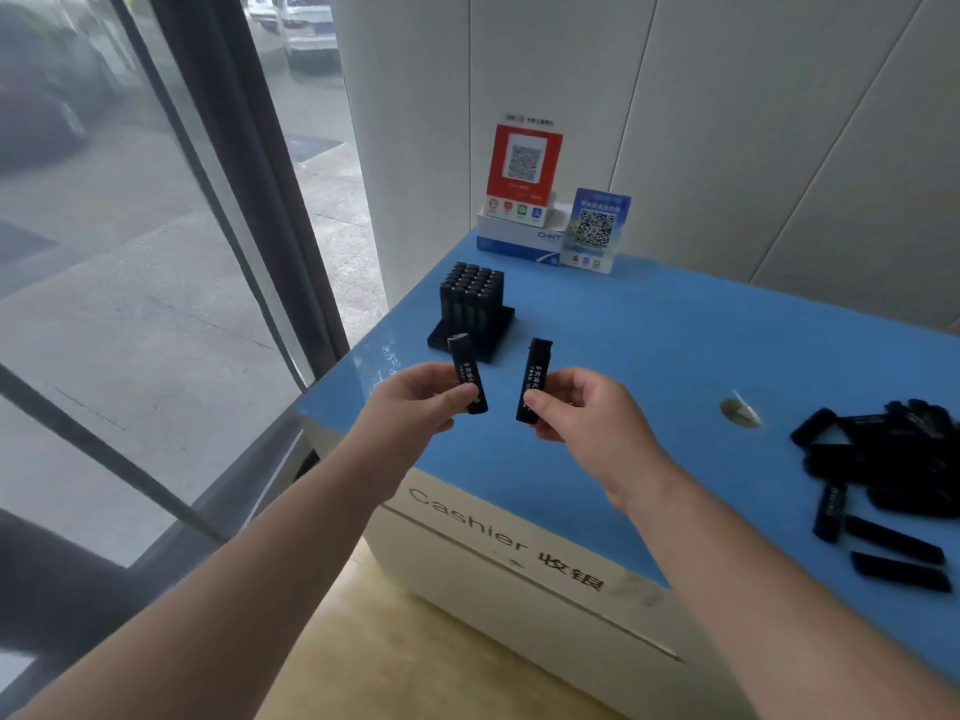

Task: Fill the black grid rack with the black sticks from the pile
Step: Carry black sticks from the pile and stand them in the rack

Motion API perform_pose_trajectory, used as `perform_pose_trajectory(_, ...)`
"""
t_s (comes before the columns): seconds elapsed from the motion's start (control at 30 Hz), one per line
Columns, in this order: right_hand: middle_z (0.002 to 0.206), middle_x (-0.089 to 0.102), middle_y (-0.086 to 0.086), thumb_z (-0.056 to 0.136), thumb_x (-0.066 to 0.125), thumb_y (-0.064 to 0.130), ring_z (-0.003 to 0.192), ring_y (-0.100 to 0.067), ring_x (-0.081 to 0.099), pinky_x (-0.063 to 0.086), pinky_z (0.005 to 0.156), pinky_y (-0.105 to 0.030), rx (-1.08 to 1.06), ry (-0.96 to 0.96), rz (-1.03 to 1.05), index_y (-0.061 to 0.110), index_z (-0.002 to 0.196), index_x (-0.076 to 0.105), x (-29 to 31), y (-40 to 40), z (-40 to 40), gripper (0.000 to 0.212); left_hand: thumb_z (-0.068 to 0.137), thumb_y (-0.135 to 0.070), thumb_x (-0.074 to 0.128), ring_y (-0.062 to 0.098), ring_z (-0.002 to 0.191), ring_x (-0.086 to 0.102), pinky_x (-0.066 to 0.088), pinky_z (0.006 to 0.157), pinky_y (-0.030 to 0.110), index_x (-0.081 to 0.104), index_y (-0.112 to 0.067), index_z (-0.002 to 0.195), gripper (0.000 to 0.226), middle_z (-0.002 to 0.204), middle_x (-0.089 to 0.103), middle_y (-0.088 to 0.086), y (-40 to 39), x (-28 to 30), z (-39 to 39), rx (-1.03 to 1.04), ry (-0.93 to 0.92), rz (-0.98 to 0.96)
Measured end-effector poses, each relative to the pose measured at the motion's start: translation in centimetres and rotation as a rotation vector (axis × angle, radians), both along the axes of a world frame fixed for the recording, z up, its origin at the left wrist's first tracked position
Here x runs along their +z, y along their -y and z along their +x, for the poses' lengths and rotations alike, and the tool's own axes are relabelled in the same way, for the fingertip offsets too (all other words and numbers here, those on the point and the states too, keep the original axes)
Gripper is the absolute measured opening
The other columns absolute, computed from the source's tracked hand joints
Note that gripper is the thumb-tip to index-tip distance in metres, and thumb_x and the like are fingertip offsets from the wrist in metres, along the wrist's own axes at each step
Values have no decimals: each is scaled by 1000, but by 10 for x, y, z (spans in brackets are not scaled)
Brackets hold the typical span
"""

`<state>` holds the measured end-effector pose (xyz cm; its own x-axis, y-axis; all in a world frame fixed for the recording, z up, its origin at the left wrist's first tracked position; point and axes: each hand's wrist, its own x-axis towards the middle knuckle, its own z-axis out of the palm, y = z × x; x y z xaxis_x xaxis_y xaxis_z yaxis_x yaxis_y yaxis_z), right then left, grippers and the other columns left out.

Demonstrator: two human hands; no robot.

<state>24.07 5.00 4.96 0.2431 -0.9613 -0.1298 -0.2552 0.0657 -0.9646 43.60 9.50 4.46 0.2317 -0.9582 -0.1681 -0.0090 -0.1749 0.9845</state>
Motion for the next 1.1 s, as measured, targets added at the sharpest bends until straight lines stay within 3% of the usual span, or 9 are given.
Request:
perform_pose_trajectory(0.2, 93, 75, -1, 94, 67, 30, 81, -18, 73, 58, 89, -44, -35, -71, -15, 19, 96, 68, -9, 14, 46, 10, 91, -18, 70, 15, 96, 71, 54, 87, 33, 71, -26, 102, 14, 96, 76, -7, 21, -8, 51, -39, 88, -2)
perform_pose_trajectory(0.4, 96, 72, 2, 93, 69, 22, 83, -18, 72, 59, 88, -45, -29, -73, -57, 25, 100, 63, -16, 57, 67, 10, 91, -18, 70, 20, 97, 70, 55, 86, 33, 71, -24, 104, 15, 97, 74, -6, 56, -22, 80, -39, 112, 11)
perform_pose_trajectory(0.53, 94, 72, 7, 89, 72, 22, 89, -16, 71, 58, 89, -46, 5, -94, -109, 31, 95, 64, -23, 90, 82, 13, 90, -20, 71, 22, 98, 70, 55, 93, 39, 72, -27, 101, 13, 97, 75, -6, 85, -25, 99, -22, 146, 24)
perform_pose_trajectory(0.7, 90, 75, 6, 88, 74, 24, 87, -16, 71, 58, 90, -46, -32, -54, -57, 26, 93, 69, -30, 122, 102, 7, 89, -23, 73, 25, 97, 69, 54, 94, 45, 72, -32, 95, 11, 94, 75, -8, 118, -27, 122, -22, 192, 41)
perform_pose_trajectory(0.83, 88, 75, 4, 90, 71, 27, 86, -17, 72, 58, 89, -44, -87, -54, -39, 22, 92, 71, -33, 139, 116, 5, 88, -22, 73, 21, 94, 69, 56, 88, 38, 71, -27, 97, 10, 93, 74, -6, 146, -31, 139, -58, 203, 34)
perform_pose_trajectory(0.97, 89, 75, 4, 91, 71, 24, 86, -17, 72, 58, 89, -47, -153, -60, -84, 23, 92, 70, -40, 154, 131, 2, 87, -19, 74, -1, 71, 63, 48, 70, 17, 70, -22, 93, 8, 81, 72, -12, 179, -37, 155, -141, 224, 18)
perform_pose_trajectory(1.1, 89, 73, 7, 91, 70, 19, 86, -19, 70, 58, 87, -46, -240, -82, -153, 27, 91, 66, -48, 158, 145, 8, 83, -19, 78, 9, 86, 71, 55, 84, 31, 72, -21, 90, 10, 87, 75, -7, 213, -46, 167, -271, 318, -8)
